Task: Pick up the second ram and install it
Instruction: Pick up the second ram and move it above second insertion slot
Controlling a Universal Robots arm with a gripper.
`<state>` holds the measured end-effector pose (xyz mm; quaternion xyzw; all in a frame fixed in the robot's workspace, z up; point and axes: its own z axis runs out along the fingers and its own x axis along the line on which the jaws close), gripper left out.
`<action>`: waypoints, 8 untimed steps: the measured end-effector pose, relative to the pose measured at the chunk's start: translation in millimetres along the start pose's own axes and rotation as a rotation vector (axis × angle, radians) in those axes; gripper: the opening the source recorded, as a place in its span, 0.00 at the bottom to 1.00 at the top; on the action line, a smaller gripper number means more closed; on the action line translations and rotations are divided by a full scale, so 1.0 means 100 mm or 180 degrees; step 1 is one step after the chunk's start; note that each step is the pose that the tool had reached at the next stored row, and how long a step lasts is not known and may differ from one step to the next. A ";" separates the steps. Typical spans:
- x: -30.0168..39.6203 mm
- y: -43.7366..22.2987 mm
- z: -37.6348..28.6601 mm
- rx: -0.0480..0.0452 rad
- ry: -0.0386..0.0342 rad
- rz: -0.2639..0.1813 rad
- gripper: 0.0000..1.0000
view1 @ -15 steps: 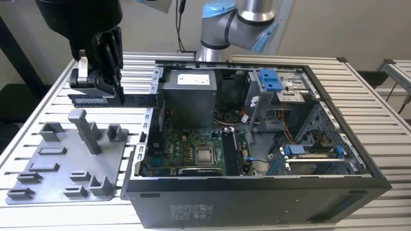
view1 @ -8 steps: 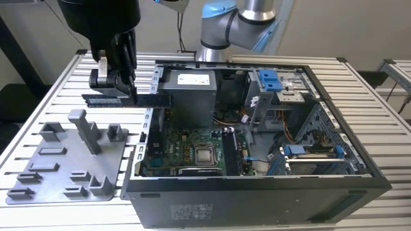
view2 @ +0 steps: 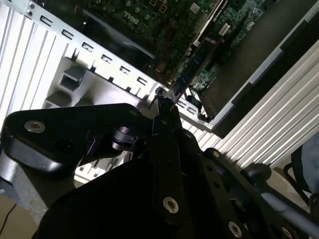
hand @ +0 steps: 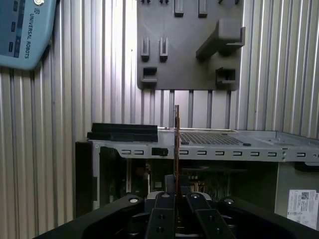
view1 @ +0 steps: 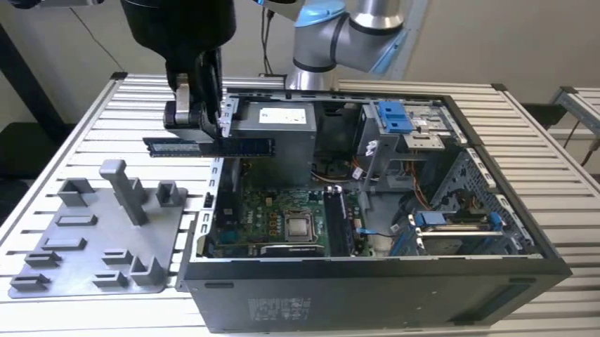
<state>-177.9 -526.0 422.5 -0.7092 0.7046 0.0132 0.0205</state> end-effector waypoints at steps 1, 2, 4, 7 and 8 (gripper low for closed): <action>0.000 -0.027 0.000 0.0000 0.0000 0.0000 0.14; 0.000 -0.053 0.001 0.0000 0.0000 0.0000 0.14; 0.001 -0.092 0.001 0.0000 0.0000 0.0000 0.14; 0.001 -0.141 0.001 0.0000 0.0000 0.0000 0.14; 0.001 -0.156 0.001 0.0000 0.0000 0.0000 0.14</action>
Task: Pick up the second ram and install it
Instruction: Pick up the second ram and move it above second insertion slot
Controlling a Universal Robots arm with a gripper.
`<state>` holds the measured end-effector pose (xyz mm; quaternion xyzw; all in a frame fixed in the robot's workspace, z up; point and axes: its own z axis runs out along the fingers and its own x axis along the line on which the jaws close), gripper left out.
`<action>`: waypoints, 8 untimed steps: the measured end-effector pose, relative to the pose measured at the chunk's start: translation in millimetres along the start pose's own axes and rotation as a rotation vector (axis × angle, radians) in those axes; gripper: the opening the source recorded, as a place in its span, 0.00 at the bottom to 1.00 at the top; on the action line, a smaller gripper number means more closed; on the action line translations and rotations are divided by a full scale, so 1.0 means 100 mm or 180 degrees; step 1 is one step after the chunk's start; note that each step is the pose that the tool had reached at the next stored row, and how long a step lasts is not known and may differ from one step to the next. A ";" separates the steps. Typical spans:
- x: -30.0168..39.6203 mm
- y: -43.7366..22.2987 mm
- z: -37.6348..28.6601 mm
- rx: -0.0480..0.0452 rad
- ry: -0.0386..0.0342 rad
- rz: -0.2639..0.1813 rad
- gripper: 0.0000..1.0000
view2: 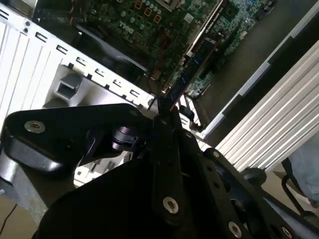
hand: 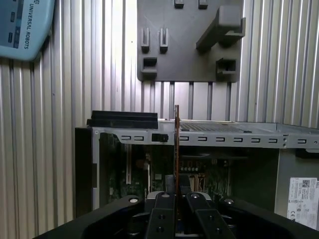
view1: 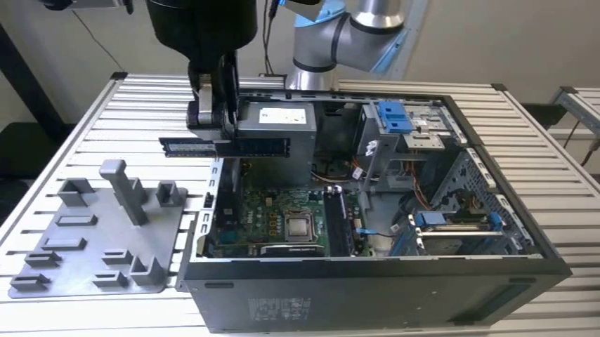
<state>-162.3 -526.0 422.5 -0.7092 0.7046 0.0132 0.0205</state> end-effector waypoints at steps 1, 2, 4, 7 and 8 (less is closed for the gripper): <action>0.000 -0.014 0.001 0.0000 0.0000 0.0000 0.14; 0.000 -0.027 0.000 0.0000 0.0000 0.0000 0.14; 0.000 -0.053 0.001 0.0000 0.0000 0.0000 0.14; 0.001 -0.096 0.001 0.0000 0.0000 0.0000 0.14; 0.001 -0.111 0.001 0.0000 0.0000 0.0000 0.14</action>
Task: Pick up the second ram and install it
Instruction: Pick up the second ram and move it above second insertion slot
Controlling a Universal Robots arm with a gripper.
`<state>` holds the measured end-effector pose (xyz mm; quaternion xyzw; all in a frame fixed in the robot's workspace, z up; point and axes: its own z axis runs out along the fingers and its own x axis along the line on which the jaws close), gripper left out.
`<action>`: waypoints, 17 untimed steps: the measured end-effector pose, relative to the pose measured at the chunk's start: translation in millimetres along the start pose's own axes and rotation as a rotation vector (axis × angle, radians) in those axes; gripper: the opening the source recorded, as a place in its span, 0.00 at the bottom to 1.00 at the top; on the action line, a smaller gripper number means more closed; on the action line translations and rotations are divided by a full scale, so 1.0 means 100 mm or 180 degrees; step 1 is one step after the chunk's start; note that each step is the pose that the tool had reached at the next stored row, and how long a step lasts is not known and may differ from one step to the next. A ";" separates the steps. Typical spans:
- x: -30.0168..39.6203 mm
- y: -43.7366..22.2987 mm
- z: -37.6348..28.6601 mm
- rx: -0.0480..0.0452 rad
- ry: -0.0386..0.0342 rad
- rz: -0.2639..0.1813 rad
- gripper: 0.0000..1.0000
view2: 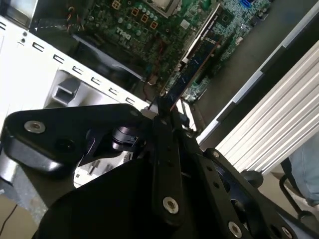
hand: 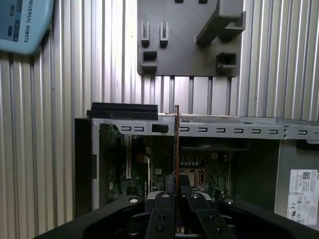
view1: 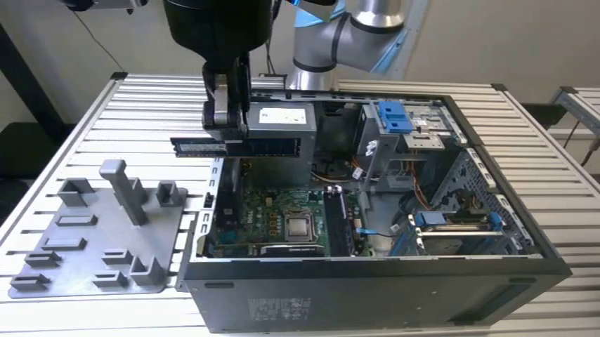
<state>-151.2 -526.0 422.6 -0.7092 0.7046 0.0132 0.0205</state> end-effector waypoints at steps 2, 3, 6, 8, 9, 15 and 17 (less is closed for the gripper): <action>0.000 -0.033 0.001 0.0000 0.0000 0.0000 0.14; 0.000 -0.050 0.001 0.0000 0.0000 0.0000 0.14; 0.001 -0.110 0.002 0.0000 0.0000 0.0000 0.14; 0.001 -0.152 0.002 0.0000 0.0000 0.0000 0.14; 0.001 -0.172 0.002 0.0000 0.0000 0.0000 0.14; 0.002 -0.280 0.003 0.0000 0.0000 0.0000 0.14; 0.002 -0.310 0.003 0.0000 0.0000 0.0000 0.14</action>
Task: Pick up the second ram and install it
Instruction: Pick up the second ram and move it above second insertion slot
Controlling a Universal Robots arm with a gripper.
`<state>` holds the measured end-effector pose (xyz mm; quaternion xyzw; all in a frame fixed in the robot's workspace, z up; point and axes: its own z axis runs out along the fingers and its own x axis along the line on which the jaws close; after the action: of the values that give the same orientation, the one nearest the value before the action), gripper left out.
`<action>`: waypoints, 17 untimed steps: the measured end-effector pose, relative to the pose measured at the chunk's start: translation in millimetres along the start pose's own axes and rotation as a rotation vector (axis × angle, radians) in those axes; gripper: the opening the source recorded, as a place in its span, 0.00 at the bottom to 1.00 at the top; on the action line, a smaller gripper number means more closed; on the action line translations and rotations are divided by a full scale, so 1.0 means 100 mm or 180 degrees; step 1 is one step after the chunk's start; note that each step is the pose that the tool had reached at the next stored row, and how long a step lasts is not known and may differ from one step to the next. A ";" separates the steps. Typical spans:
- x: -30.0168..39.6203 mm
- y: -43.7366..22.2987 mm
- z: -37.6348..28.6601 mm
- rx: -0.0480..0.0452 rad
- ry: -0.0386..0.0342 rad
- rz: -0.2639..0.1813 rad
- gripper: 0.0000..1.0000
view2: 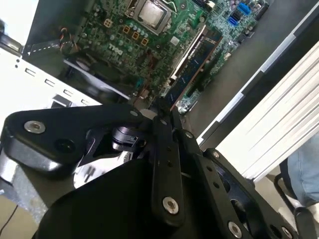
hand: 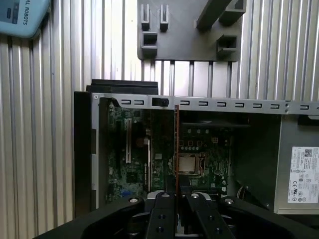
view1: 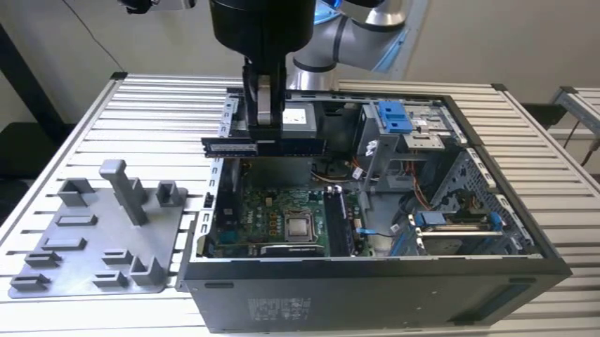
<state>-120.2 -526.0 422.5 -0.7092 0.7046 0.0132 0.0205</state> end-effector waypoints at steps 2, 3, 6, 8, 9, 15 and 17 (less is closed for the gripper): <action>0.000 -0.025 0.000 0.0000 0.0000 0.0000 0.14; 0.001 -0.036 0.001 0.0000 0.0000 0.0000 0.14; 0.001 -0.069 0.001 0.0000 0.0000 0.0000 0.14; 0.001 -0.088 0.001 0.0000 0.0000 0.0000 0.14; 0.001 -0.095 0.001 0.0000 0.0000 0.0000 0.14; 0.001 -0.179 0.002 0.0000 0.0000 0.0000 0.14; 0.002 -0.227 0.002 0.0000 0.0000 0.0000 0.14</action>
<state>-97.5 -526.0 422.5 -0.7092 0.7046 0.0132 0.0205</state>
